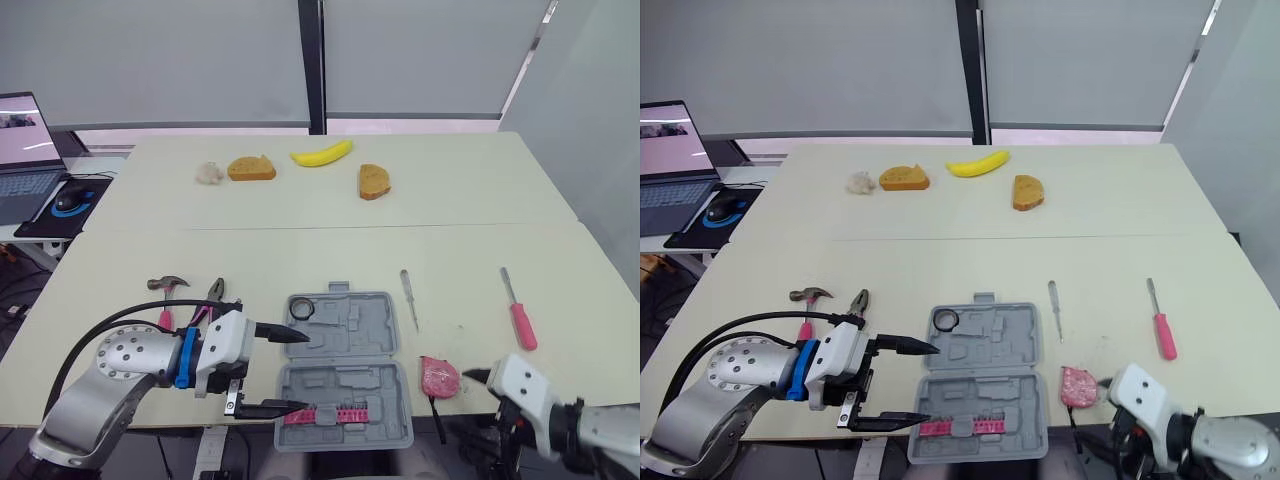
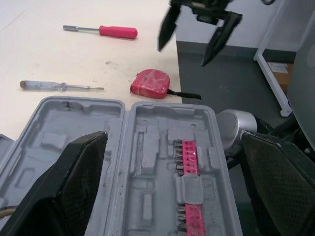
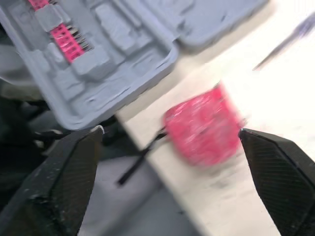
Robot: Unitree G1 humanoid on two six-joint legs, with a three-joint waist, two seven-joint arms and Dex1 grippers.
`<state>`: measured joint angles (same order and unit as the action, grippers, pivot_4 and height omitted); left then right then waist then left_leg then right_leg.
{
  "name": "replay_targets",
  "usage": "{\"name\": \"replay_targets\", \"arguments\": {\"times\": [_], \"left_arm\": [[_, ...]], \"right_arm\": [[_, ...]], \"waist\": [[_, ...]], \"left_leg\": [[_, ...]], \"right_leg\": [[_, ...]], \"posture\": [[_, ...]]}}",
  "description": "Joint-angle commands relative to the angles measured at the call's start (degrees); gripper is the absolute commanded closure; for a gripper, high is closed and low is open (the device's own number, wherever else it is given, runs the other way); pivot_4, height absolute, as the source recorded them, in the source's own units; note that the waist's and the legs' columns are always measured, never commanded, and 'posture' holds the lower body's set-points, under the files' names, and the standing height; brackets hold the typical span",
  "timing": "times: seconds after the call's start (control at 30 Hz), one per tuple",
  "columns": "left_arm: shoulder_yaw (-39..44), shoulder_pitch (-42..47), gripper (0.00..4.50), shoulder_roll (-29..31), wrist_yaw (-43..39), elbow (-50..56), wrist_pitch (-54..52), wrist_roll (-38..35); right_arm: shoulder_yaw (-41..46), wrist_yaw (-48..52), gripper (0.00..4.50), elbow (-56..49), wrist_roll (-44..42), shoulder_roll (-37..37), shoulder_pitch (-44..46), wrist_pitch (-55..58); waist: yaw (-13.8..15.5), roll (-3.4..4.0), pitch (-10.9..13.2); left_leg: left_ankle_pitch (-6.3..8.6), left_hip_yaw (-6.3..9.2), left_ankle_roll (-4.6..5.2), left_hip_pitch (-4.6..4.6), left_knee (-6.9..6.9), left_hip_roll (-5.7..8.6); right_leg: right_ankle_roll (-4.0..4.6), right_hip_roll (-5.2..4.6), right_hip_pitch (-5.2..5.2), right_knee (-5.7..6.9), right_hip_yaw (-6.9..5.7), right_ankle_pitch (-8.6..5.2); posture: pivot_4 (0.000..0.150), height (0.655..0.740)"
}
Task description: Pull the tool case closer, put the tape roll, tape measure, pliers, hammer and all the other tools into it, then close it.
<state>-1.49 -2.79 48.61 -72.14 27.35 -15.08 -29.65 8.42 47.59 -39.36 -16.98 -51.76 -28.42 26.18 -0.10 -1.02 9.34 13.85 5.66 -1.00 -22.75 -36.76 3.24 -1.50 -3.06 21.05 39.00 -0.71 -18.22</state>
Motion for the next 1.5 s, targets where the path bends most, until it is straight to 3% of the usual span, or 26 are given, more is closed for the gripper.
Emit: {"name": "replay_targets", "arguments": {"times": [0.03,0.53,1.47,1.5], "left_arm": [[-1.3,1.8,0.00,-0.3,-1.0,1.0,0.0,-0.9],[-5.5,4.7,0.00,-0.6,-2.3,2.1,0.0,-0.5],[-5.6,7.3,0.00,0.0,-3.0,2.9,-2.4,-1.3],[-5.6,7.3,0.00,0.0,-3.0,2.7,-2.4,-1.2]], "right_arm": [[-3.5,4.6,0.03,8.5,5.0,-2.4,4.3,-9.5],[-15.3,9.8,0.03,29.3,13.0,1.8,18.4,-30.2],[-19.2,10.9,0.03,36.4,16.0,4.9,23.4,-32.3],[-19.3,11.0,0.19,36.6,16.0,4.9,23.4,-32.3]], "waist": [[0.0,-0.02,0.0],[0.0,-0.01,0.0],[0.0,0.00,0.0],[0.0,0.00,0.0]], "left_leg": [[0.00,0.00,0.00,0.00,0.00,0.01],[0.00,0.01,0.00,-0.01,-0.04,0.02],[0.00,0.01,0.00,0.00,-0.09,0.03],[0.00,0.00,0.00,0.00,-0.09,0.03]], "right_leg": [[0.17,0.00,-0.01,0.00,-0.01,0.10],[0.19,0.00,0.00,0.03,0.02,0.11],[0.20,0.00,-0.01,0.08,0.04,0.12],[0.20,0.00,-0.01,0.08,0.04,0.12]], "posture": [[0.150,0.7400],[0.150,0.7400],[0.150,0.7400],[0.150,0.7400]]}}
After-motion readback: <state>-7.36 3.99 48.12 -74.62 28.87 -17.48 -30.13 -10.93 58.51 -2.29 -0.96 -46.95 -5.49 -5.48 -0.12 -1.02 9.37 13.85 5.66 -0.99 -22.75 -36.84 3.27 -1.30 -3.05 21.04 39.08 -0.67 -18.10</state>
